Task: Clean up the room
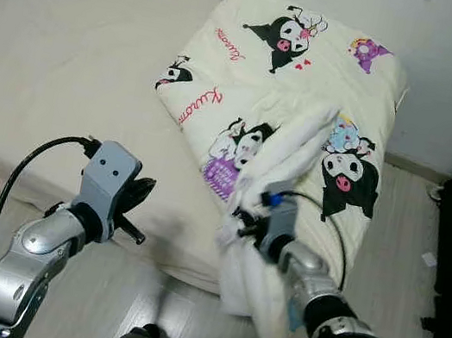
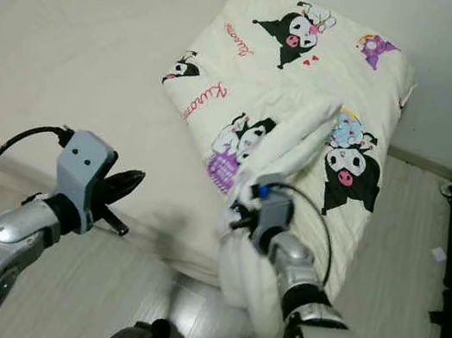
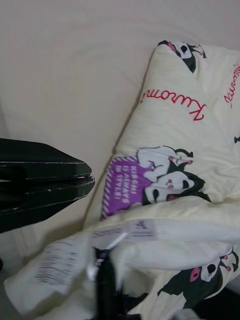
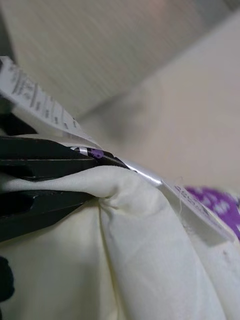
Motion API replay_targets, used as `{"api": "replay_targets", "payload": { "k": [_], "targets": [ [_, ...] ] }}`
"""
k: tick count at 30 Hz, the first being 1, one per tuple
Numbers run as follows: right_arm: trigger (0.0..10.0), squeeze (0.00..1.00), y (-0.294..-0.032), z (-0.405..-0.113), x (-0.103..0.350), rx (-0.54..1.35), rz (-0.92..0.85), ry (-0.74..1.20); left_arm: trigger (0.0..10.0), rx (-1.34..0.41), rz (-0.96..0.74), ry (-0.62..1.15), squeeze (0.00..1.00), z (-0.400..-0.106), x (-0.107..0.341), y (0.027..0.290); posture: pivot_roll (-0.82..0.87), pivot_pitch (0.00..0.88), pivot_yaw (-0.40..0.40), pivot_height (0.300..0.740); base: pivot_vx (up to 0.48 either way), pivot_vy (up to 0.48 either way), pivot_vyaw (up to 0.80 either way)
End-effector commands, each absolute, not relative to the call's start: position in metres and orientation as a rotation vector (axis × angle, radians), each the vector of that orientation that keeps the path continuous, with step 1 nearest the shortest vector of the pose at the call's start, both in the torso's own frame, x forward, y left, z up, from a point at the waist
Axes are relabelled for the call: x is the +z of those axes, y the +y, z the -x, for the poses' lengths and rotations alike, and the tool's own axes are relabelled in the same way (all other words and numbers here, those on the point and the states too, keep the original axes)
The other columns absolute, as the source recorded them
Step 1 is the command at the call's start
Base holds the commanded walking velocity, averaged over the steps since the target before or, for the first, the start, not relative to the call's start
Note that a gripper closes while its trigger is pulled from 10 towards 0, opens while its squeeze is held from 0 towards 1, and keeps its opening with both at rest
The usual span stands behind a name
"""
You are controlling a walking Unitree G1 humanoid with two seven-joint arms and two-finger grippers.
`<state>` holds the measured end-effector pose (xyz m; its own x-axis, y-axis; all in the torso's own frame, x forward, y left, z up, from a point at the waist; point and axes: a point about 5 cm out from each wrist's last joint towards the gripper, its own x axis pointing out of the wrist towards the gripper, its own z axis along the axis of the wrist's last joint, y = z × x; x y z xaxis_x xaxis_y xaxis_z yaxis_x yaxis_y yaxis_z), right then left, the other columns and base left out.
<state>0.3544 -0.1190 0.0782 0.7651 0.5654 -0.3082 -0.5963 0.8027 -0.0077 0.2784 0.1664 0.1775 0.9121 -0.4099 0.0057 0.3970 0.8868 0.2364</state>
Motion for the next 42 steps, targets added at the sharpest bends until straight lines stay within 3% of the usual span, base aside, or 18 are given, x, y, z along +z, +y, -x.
{"api": "replay_targets", "payload": {
  "k": [1,3,10,11,12,16,17,23,24,25,26,28,32,36,37,38,42],
  "targets": [
    [0.0,0.0,-0.113,-0.346,0.068,0.693,0.125,0.327,10.0,-0.421,-0.226,-0.023,0.0,-0.275,0.168,0.165,0.18,0.363,0.033,0.74,0.0,0.0,0.0],
    [0.0,0.0,-0.099,-0.334,0.059,0.83,0.18,0.327,10.0,-0.4,-0.211,-0.034,0.0,-0.277,0.169,0.165,0.17,0.358,0.034,0.74,0.0,0.0,0.0],
    [0.0,0.0,-0.086,-0.321,0.051,0.975,0.276,0.312,10.0,-0.369,-0.198,-0.05,0.0,-0.281,0.171,0.165,0.17,0.354,0.037,0.74,0.0,0.0,0.0],
    [1.6,0.0,-0.086,-0.32,0.05,0.972,0.284,0.312,10.0,-0.369,-0.198,-0.05,0.0,-0.282,0.171,0.165,0.17,0.352,0.038,0.74,0.0,0.0,0.0],
    [10.0,0.0,-0.089,-0.323,0.05,0.914,0.295,0.303,10.0,-0.372,-0.199,-0.05,0.0,-0.282,0.171,0.165,0.17,0.349,0.04,0.74,0.0,0.0,0.0],
    [10.0,0.0,-0.097,-0.328,0.051,0.801,0.316,0.291,10.0,-0.375,-0.201,-0.05,0.0,-0.283,0.17,0.164,0.17,0.346,0.044,0.74,0.0,0.0,0.0],
    [10.0,1.0,-0.103,-0.331,0.052,0.742,0.311,0.3,10.0,-0.378,-0.203,-0.05,0.0,-0.283,0.17,0.163,0.17,0.347,0.045,0.74,0.0,0.0,0.0],
    [10.0,1.0,-0.122,-0.34,0.058,0.591,0.25,0.294,10.0,-0.387,-0.206,-0.047,0.0,-0.283,0.169,0.161,0.16,0.341,0.049,0.74,0.0,0.0,0.0],
    [10.0,0.25,-0.126,-0.342,0.06,0.552,0.251,0.278,10.0,-0.389,-0.206,-0.048,0.0,-0.283,0.169,0.161,0.16,0.341,0.049,0.74,0.0,0.0,0.0],
    [10.0,0.25,-0.13,-0.345,0.063,0.502,0.254,0.261,10.0,-0.39,-0.205,-0.049,0.0,-0.284,0.169,0.16,0.16,0.341,0.049,0.74,0.0,0.0,0.0],
    [10.0,0.0,-0.139,-0.349,0.068,0.412,0.234,0.242,10.0,-0.391,-0.204,-0.052,0.0,-0.284,0.17,0.16,0.16,0.335,0.051,0.74,0.0,0.0,0.0],
    [10.0,0.0,-0.144,-0.352,0.07,0.354,0.217,0.232,10.0,-0.39,-0.204,-0.055,0.0,-0.285,0.17,0.16,0.16,0.335,0.051,0.74,0.0,0.0,0.0],
    [10.0,0.0,-0.186,-0.357,0.075,-0.016,0.124,0.276,10.0,-0.393,-0.197,-0.068,0.0,-0.287,0.172,0.16,0.16,0.329,0.057,0.74,0.0,0.0,0.0],
    [10.0,0.0,-0.203,-0.356,0.074,-0.15,0.087,0.3,10.0,-0.404,-0.192,-0.075,0.0,-0.287,0.173,0.158,0.16,0.33,0.055,0.74,0.0,0.0,0.0],
    [10.0,0.07,-0.208,-0.356,0.077,-0.189,0.057,0.286,10.0,-0.409,-0.189,-0.078,0.0,-0.286,0.174,0.157,0.16,0.331,0.051,0.74,0.0,0.0,0.0],
    [10.0,1.0,-0.211,-0.357,0.079,-0.211,0.034,0.268,10.0,-0.413,-0.188,-0.08,0.0,-0.286,0.174,0.157,0.16,0.331,0.048,0.74,0.0,0.0,0.0],
    [10.0,1.0,-0.203,-0.36,0.083,-0.164,-0.038,0.239,10.0,-0.415,-0.186,-0.082,0.0,-0.285,0.174,0.156,0.16,0.334,0.045,0.74,0.0,0.0,0.0]
  ]
}}
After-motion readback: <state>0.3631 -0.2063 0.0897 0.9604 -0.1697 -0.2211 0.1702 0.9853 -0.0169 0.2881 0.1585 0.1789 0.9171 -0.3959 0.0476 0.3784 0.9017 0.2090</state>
